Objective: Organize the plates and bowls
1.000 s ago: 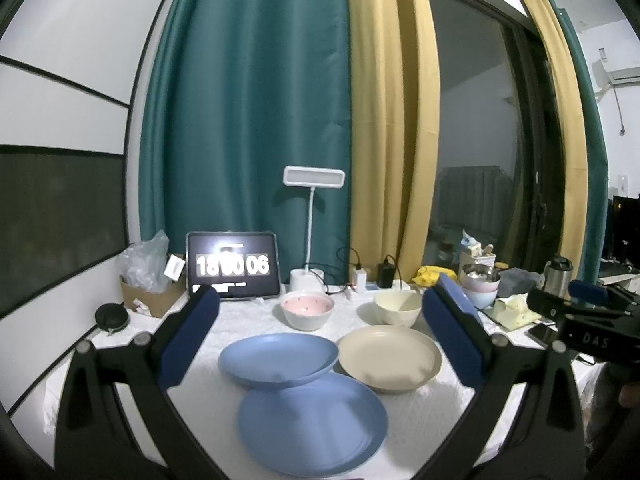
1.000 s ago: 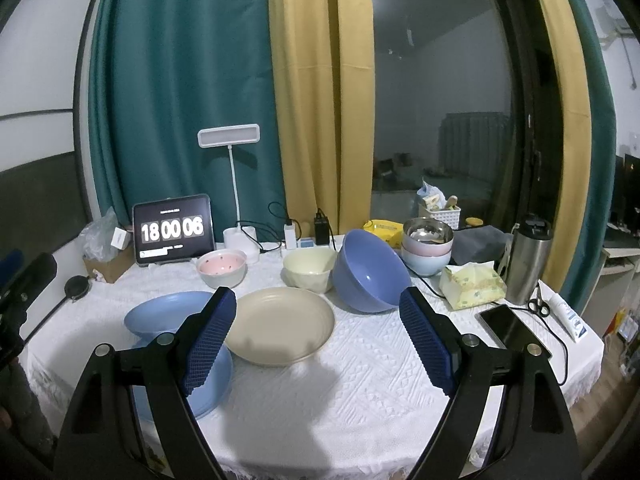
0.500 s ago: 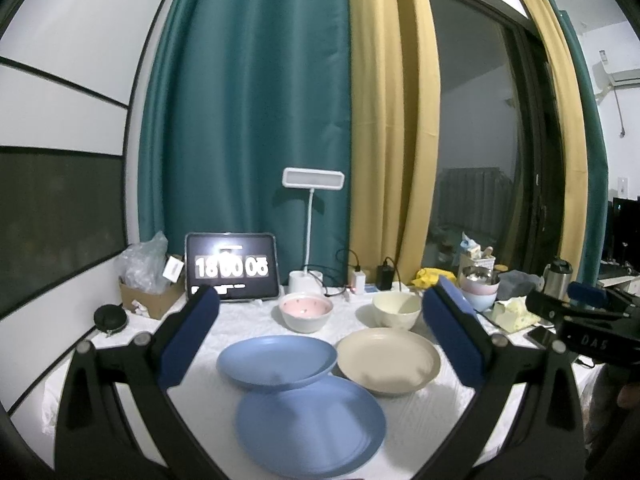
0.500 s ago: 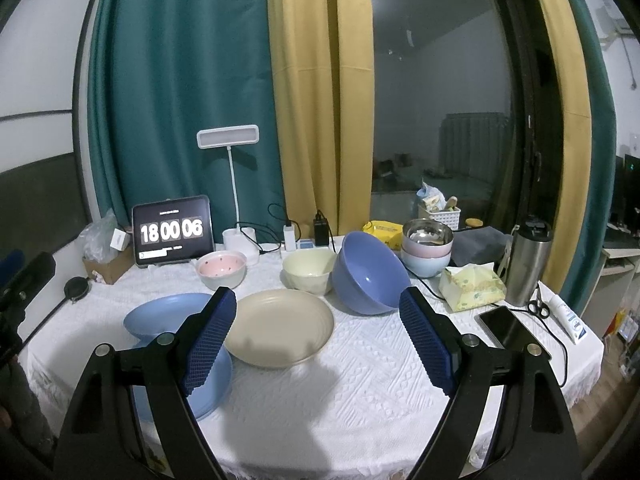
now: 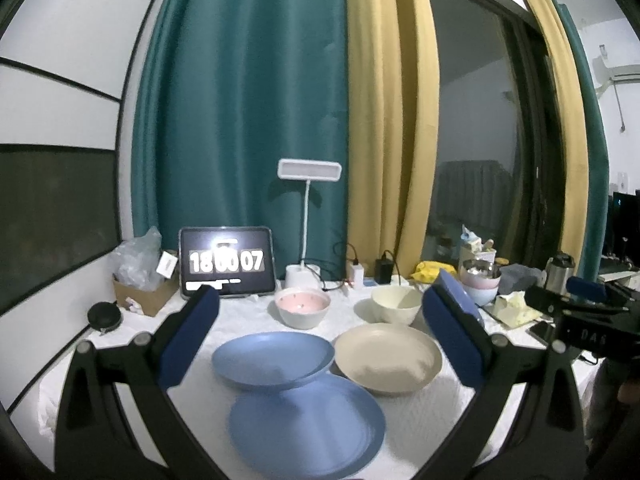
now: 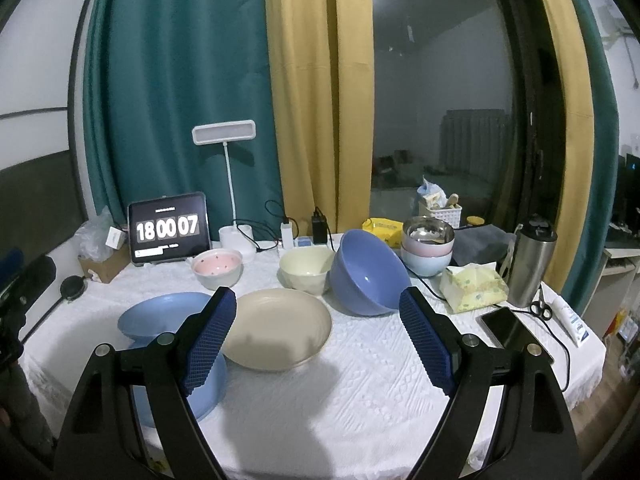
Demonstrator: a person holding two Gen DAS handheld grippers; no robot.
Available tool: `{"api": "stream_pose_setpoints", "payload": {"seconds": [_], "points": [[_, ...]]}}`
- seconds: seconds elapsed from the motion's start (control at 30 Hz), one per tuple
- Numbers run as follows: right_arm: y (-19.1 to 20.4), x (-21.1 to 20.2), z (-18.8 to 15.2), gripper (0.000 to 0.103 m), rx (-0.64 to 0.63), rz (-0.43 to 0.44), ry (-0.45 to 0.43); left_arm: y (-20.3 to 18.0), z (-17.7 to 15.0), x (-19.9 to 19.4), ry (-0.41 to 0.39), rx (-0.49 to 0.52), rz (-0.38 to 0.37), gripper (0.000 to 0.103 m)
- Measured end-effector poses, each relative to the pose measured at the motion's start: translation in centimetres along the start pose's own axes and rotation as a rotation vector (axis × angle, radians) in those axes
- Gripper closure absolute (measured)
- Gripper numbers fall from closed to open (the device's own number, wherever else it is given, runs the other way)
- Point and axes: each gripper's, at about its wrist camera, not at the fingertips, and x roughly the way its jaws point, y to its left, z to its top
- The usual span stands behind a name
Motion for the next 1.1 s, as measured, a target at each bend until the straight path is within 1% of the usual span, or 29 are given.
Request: {"api": "stream_pose_setpoints", "payload": {"seconds": [0.27,0.57,0.87,0.93,1.0,1.1], "points": [[-1.0,4.0,-0.2,0.016,0.012,0.008,0.065,-1.1,-1.2,3.9,0.08,0.028,-0.014,0.001],[-2.6,9.7,-1.2,0.016,0.043,0.005,0.162,-2.0,-3.0,9.6,0.208,0.041,-0.028,0.001],[-3.4,14.7,-2.6,0.017,0.054,0.024,0.263,-2.9,-4.9,14.5,0.318,0.052,-0.042,0.002],[-3.5,15.9,-2.9,0.018,0.061,0.032,0.282,-3.1,-5.3,15.2,0.334,0.059,-0.042,0.002],[-3.6,16.9,-3.2,0.024,0.062,0.041,0.3,-3.4,-5.7,16.1,0.355,0.064,-0.046,0.002],[-3.6,18.7,-4.0,0.027,0.064,0.056,0.339,-3.8,-6.5,17.3,0.393,0.076,-0.054,0.002]]}}
